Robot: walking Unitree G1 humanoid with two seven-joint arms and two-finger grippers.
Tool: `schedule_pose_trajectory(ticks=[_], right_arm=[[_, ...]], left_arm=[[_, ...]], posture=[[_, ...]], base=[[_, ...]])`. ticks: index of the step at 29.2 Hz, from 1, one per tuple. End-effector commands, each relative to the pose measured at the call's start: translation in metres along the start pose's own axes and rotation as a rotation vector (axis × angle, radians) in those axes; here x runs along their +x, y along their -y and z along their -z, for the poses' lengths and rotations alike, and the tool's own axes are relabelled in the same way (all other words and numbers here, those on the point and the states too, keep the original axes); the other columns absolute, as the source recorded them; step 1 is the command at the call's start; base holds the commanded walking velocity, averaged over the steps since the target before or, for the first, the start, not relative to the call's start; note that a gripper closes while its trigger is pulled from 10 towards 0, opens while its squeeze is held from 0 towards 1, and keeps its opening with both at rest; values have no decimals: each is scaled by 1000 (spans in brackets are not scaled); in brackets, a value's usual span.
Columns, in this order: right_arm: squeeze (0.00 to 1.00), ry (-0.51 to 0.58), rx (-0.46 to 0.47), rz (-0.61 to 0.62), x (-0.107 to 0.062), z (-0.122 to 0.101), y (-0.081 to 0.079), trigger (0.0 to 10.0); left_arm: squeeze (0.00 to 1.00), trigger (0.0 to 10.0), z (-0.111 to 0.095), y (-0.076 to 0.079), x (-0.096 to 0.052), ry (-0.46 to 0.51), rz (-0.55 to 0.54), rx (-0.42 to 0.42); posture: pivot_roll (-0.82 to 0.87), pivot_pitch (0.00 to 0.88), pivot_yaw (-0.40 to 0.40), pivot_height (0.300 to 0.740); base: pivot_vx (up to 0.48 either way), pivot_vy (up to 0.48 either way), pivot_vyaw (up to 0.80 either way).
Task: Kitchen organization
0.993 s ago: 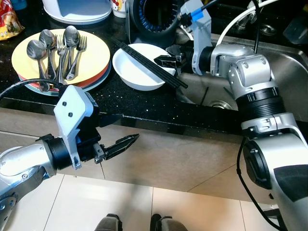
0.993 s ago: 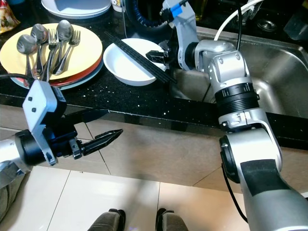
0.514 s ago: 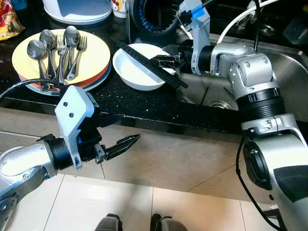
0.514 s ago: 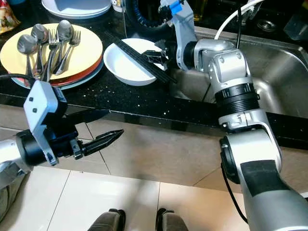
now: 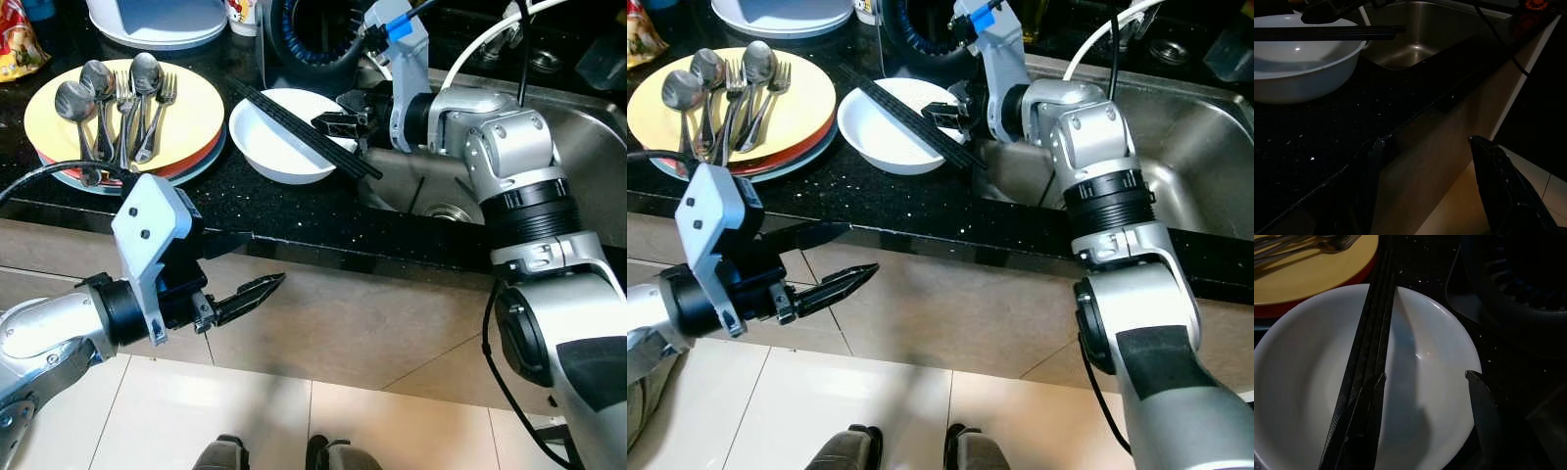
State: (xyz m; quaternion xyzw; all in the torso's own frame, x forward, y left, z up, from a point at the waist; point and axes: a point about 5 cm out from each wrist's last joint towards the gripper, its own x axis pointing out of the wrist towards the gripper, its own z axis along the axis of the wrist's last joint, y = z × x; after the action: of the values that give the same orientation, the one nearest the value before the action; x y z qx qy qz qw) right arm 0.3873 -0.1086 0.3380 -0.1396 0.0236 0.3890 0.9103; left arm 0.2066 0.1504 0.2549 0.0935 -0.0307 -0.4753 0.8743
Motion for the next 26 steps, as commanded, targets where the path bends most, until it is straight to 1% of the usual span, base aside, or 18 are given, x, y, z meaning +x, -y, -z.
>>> schedule_pose_trajectory(ticks=[1, 8, 11, 19, 26], right_arm=[[0, -22, -18, 8, -3, 5, 2, 10000], [0, 17, 21, -35, -4, 0, -2, 10000], [0, 23, 24, -42, -4, -1, -3, 10000], [0, 5, 3, -35, -3, 2, -4, 10000], [0, -23, -27, -4, -2, 6, -4, 10000]], left_arm=[[0, 10000, 0, 5, 2, 19, 20, -8], [0, 10000, 0, 5, 2, 19, 22, -8], [0, 10000, 0, 5, 2, 19, 23, -9], [0, 10000, 0, 5, 2, 18, 24, -8], [0, 10000, 0, 5, 3, 18, 25, -7]], posture=[[128, 187, -113, 740], [127, 188, -110, 740], [126, 188, -109, 740], [126, 189, -108, 740], [125, 191, -108, 740]], base=[[0, 0, 0], [0, 0, 0], [0, 0, 0], [0, 0, 0], [0, 0, 0]])
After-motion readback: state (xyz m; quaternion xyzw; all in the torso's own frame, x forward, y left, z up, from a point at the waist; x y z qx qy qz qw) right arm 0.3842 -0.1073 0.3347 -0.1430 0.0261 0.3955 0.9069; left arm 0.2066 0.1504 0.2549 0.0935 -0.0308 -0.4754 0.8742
